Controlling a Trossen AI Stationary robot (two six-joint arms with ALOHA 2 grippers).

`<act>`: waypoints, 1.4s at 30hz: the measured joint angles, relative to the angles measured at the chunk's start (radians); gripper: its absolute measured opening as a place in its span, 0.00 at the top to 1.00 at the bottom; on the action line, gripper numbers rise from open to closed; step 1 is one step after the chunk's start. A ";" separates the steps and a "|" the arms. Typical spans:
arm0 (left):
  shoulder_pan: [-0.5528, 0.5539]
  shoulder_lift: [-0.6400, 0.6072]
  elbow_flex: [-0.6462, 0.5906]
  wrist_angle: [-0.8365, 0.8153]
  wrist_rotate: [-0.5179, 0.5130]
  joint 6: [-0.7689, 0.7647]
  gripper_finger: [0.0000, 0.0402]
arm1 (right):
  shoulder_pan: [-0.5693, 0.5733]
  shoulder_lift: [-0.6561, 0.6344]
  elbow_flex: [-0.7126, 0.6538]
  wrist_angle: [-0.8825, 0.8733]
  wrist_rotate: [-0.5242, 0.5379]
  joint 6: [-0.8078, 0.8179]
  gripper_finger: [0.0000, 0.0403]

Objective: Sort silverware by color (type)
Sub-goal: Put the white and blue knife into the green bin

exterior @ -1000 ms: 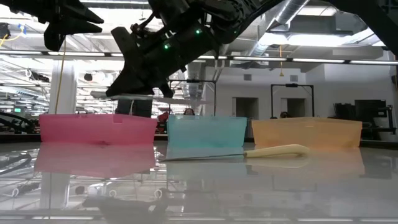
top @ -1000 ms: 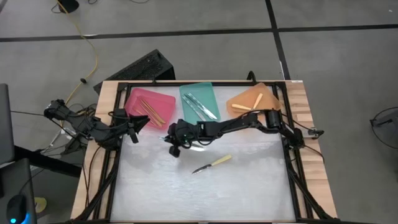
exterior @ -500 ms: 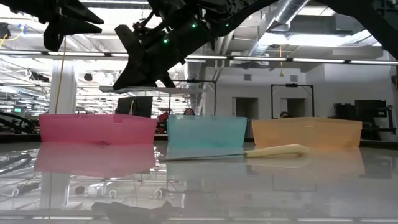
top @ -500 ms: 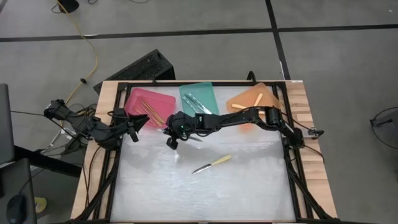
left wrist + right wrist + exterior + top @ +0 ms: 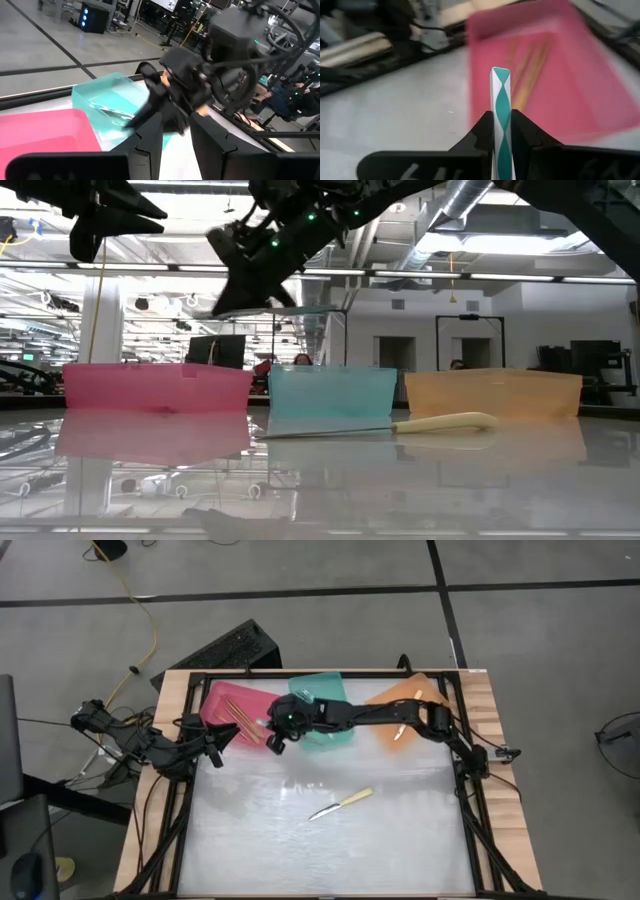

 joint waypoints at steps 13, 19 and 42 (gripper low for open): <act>0.000 0.000 0.000 -0.010 -0.009 -0.001 0.79 | -0.142 -0.167 0.003 -0.144 0.094 -0.118 0.88; 0.000 0.000 0.000 -0.009 -0.017 0.000 0.79 | -0.186 -0.222 0.003 -0.155 0.094 -0.157 0.88; 0.000 0.000 0.000 -0.003 -0.009 -0.029 0.79 | -0.192 -0.223 -0.193 -0.052 0.061 -0.202 0.88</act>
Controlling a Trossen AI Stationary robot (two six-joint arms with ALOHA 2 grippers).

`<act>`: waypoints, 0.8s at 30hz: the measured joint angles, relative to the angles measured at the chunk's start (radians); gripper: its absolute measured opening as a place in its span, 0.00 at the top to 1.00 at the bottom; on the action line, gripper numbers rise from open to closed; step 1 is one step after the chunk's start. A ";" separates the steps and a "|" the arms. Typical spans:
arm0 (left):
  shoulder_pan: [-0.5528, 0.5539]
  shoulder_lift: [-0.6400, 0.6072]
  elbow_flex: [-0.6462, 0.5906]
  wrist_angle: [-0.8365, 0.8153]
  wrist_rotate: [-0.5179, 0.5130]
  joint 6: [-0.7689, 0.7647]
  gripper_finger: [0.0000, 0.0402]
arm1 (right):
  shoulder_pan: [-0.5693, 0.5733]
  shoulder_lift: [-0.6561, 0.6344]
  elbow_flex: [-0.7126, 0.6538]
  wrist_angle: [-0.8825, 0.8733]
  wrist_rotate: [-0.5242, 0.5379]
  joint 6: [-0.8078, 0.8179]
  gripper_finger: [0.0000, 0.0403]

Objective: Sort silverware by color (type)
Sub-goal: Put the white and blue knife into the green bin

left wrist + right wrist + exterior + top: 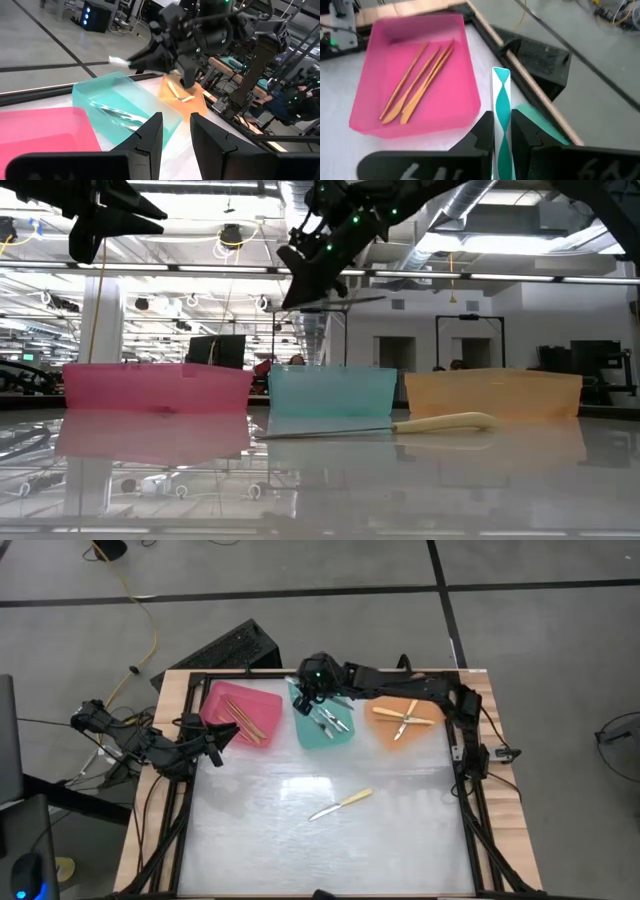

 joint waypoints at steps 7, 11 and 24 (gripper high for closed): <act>0.000 0.000 0.000 0.000 -0.001 0.000 0.79 | 0.001 0.000 -0.090 0.087 -0.001 0.038 0.88; 0.000 0.000 0.000 0.000 -0.003 0.000 0.79 | -0.002 0.001 -0.155 0.128 -0.017 0.068 0.88; 0.000 0.000 0.000 0.000 -0.003 -0.005 0.79 | -0.002 0.001 -0.359 0.303 -0.039 0.149 0.88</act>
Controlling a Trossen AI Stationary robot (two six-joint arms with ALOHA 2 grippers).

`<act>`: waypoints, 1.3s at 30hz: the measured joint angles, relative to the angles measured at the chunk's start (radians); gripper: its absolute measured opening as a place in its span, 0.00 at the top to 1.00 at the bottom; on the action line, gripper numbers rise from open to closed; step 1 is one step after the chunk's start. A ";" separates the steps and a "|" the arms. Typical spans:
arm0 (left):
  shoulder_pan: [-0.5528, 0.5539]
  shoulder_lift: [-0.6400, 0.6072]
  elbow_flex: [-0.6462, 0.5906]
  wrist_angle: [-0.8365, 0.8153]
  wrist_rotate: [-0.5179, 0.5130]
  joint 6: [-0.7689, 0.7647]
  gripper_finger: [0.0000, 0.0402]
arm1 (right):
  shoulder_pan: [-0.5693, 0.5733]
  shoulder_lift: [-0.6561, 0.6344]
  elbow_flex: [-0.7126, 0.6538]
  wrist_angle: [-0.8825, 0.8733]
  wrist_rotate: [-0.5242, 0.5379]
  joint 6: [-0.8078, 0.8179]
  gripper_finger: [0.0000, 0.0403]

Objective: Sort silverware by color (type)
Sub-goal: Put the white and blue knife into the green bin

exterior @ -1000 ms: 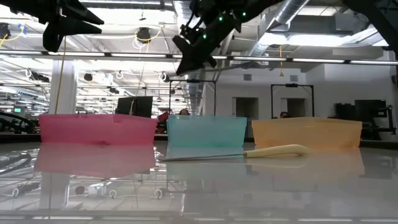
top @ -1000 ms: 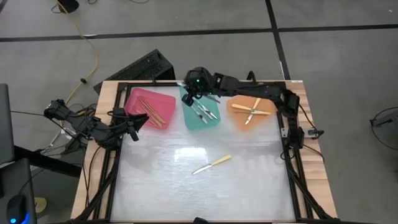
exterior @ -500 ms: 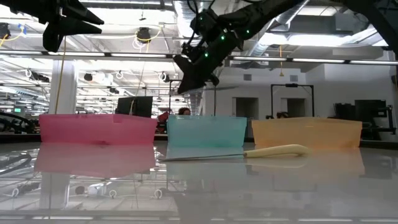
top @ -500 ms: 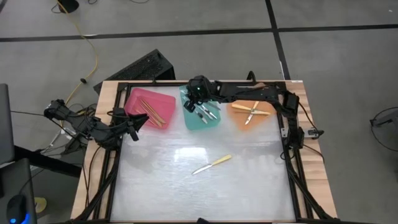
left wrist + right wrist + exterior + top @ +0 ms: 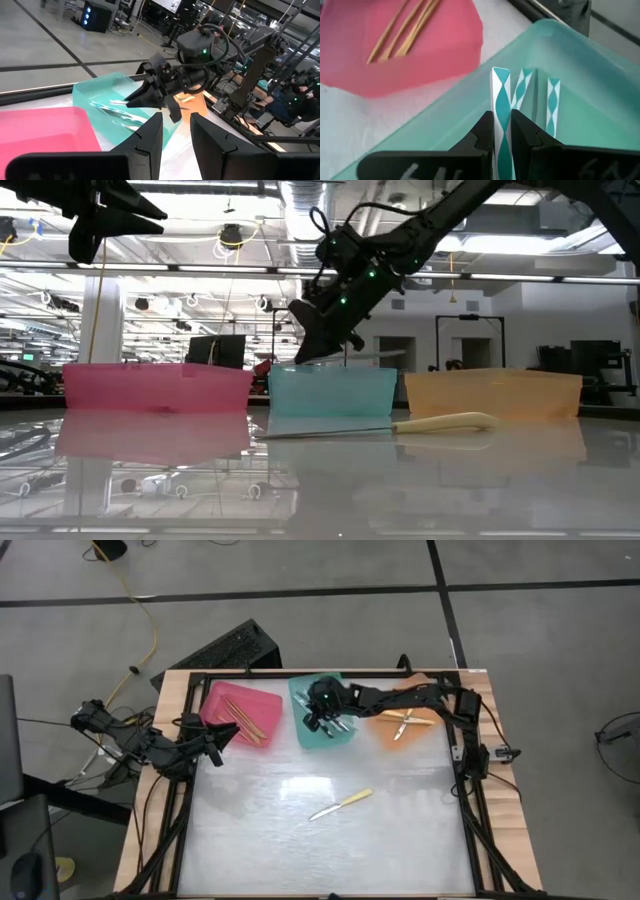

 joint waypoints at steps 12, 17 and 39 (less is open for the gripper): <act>0.000 0.000 0.000 0.000 -0.001 -0.002 0.79 | -0.007 0.000 -0.101 0.172 -0.002 0.053 0.88; 0.000 0.000 0.000 0.000 -0.012 0.001 0.79 | -0.011 0.000 -0.100 0.213 -0.013 0.060 0.88; 0.000 0.000 0.000 -0.006 -0.031 0.009 0.79 | -0.041 0.010 -0.076 0.260 0.015 0.204 0.88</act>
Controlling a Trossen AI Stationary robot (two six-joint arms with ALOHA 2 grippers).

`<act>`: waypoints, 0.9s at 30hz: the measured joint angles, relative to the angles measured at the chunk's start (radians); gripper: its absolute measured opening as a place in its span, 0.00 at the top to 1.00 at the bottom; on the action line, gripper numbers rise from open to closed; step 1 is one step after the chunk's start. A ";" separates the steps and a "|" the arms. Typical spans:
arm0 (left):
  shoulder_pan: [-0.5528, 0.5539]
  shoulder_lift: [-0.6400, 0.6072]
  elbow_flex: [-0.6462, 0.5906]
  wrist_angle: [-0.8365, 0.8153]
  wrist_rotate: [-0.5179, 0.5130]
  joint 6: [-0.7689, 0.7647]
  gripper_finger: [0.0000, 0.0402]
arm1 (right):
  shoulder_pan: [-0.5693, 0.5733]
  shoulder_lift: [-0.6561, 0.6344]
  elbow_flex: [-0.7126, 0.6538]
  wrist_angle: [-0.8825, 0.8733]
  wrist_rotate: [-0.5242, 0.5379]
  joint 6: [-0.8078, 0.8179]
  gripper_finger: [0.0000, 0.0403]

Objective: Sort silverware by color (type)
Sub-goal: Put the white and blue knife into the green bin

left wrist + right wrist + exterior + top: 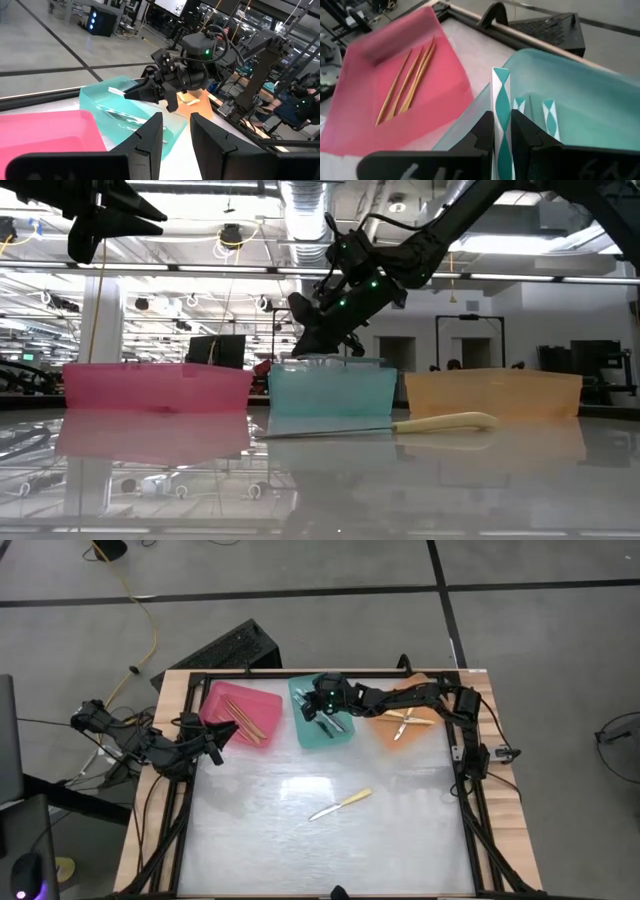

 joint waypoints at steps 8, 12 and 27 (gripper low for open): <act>0.000 0.000 0.000 -0.011 0.002 -0.008 0.79 | -0.001 0.000 0.000 0.002 0.029 0.006 0.88; 0.000 0.000 0.000 -0.013 0.021 -0.029 0.79 | 0.000 0.000 0.000 0.003 0.029 0.036 0.88; 0.000 0.000 0.000 -0.031 0.006 -0.038 0.79 | 0.026 0.000 0.000 0.000 0.090 0.081 0.88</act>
